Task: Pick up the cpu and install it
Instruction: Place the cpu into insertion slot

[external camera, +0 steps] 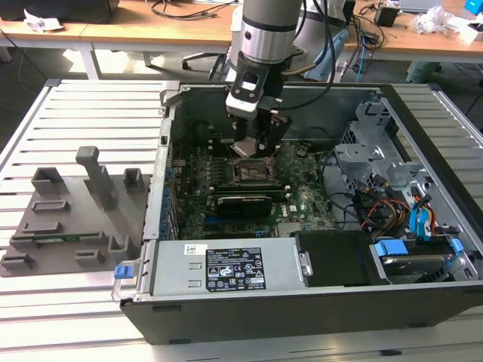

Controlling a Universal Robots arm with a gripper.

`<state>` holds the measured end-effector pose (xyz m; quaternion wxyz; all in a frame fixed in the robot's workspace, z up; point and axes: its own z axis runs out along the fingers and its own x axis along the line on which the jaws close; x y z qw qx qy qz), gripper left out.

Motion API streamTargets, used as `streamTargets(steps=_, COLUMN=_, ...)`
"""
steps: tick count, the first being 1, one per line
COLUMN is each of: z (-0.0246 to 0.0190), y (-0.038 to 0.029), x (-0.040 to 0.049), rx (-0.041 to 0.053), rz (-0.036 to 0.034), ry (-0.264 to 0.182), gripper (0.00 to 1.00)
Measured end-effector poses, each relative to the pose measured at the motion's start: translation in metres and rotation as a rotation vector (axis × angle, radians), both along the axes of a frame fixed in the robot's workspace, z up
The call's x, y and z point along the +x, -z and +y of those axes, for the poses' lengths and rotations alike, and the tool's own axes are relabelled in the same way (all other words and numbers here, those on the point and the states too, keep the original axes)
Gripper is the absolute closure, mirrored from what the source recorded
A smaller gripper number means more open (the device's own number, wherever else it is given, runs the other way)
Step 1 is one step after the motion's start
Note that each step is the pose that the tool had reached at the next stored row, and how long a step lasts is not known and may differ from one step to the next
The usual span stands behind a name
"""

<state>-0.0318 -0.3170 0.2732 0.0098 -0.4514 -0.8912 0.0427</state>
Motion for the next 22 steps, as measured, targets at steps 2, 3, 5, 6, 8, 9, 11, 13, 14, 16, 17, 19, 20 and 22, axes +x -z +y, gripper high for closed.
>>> streamTargets(steps=2, z=0.0000, y=0.0000, x=0.0000, rx=0.0000, rz=0.0000, ry=0.016, gripper=0.45)
streamTargets(steps=3, z=0.0000, y=0.0000, x=0.0000, rx=-0.0001, rz=0.0000, ry=0.029, gripper=0.45)
streamTargets(steps=5, z=0.0000, y=0.0000, x=0.0000, rx=0.0000, rz=0.0000, ry=0.056, gripper=0.45)
streamTargets(steps=6, z=0.0000, y=0.0000, x=0.0000, rx=0.0000, rz=0.0000, ry=0.063, gripper=0.45)
streamTargets(steps=8, z=0.0000, y=0.0000, x=0.0000, rx=0.0000, rz=0.0000, ry=0.079, gripper=0.45)
streamTargets(steps=9, z=0.0000, y=0.0000, x=0.0000, rx=0.0000, rz=0.0000, ry=0.085, gripper=0.45)
streamTargets(steps=11, z=0.0000, y=0.0000, x=0.0000, rx=-0.0001, rz=0.0000, ry=0.118, gripper=0.45)
streamTargets(steps=13, z=0.0000, y=0.0000, x=0.0000, rx=0.0000, rz=0.0000, ry=0.136, gripper=0.45)
streamTargets(steps=14, z=0.0000, y=0.0000, x=0.0000, rx=0.0000, rz=0.0000, ry=0.152, gripper=0.45)
streamTargets(steps=16, z=0.0000, y=0.0000, x=0.0000, rx=-0.0001, rz=0.0000, ry=0.167, gripper=0.45)
streamTargets(steps=17, z=0.0000, y=0.0000, x=0.0000, rx=0.0000, rz=0.0000, ry=0.185, gripper=0.45)
streamTargets(steps=19, z=0.0000, y=0.0000, x=0.0000, rx=0.0000, rz=0.0000, ry=0.214, gripper=0.45)
streamTargets(steps=20, z=0.0000, y=0.0000, x=0.0000, rx=0.0000, rz=0.0000, ry=0.224, gripper=0.45)
streamTargets(steps=22, z=0.0000, y=0.0000, x=0.0000, rx=-0.0001, rz=0.0000, ry=0.242, gripper=0.45)
